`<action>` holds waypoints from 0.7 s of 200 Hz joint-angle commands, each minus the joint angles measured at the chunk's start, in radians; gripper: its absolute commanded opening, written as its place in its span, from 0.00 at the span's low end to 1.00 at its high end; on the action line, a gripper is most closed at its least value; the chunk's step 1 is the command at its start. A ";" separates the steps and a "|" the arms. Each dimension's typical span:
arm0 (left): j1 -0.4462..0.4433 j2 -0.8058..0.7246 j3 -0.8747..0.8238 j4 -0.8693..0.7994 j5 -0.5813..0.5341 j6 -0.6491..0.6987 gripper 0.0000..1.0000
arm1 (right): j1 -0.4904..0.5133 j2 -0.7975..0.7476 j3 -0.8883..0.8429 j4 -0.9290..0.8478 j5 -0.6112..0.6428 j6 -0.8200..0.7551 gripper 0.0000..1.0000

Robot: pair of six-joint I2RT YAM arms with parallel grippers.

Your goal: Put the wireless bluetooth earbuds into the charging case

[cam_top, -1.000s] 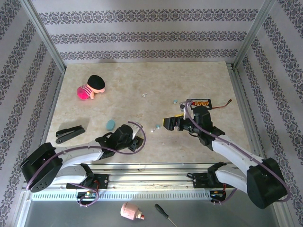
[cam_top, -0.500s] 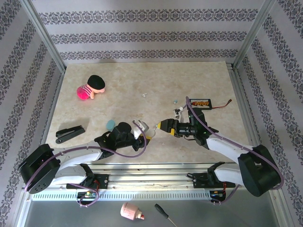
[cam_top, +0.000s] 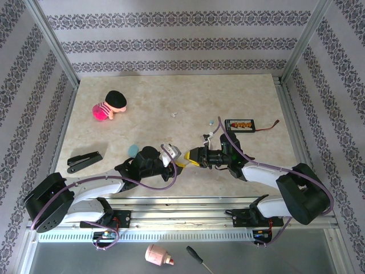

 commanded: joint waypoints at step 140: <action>0.017 0.042 -0.125 0.805 0.039 0.117 0.87 | -0.125 -0.213 0.001 0.186 0.006 0.342 0.12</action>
